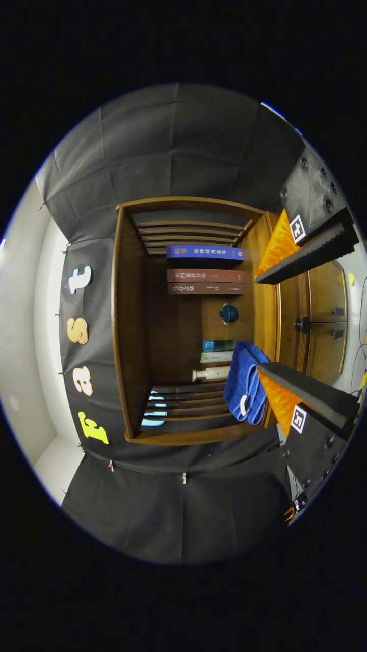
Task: Pull open the drawer, take out the items inside it, and place them on the countertop above the cabinet.
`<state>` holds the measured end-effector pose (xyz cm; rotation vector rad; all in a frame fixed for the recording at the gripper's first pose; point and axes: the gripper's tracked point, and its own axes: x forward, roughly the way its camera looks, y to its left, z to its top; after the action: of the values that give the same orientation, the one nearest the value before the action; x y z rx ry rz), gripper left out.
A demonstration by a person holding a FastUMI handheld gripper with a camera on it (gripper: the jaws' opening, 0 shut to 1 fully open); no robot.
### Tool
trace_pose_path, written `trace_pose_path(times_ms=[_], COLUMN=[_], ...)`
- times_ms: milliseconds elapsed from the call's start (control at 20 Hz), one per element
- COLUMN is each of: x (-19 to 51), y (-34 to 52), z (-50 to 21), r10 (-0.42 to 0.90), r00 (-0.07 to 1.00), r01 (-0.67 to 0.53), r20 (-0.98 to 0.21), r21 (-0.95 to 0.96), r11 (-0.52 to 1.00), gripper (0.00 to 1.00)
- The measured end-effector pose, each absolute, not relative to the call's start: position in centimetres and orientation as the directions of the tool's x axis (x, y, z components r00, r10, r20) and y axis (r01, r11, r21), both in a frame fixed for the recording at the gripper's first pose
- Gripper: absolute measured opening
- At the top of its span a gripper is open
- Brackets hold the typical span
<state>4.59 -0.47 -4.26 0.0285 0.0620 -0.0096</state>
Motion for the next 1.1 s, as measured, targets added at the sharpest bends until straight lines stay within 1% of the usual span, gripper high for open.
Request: trace_pose_path(times_ms=[300, 700, 850, 950, 1050, 1100], x=[9.0, 14.0, 15.2, 15.6, 16.2, 16.3], y=[0.1, -0.1, -0.4, -0.5, -0.5, -0.5], z=[-11.9, -21.7, -24.4, -25.5, -26.6, -26.8], r10=[-0.005, -0.020, -0.024, -0.026, -0.029, -0.029], r00=[0.984, 0.937, 0.918, 0.913, 0.906, 0.902], r01=[0.012, 0.030, 0.042, 0.046, 0.051, 0.052], r20=[-0.179, -0.348, -0.396, -0.407, -0.423, -0.430], r21=[0.034, 0.025, 0.037, 0.039, 0.039, 0.041], r11=[0.999, 0.999, 0.998, 0.998, 0.998, 0.998], gripper=[0.99, 1.00, 1.00, 0.99, 0.91, 0.84])
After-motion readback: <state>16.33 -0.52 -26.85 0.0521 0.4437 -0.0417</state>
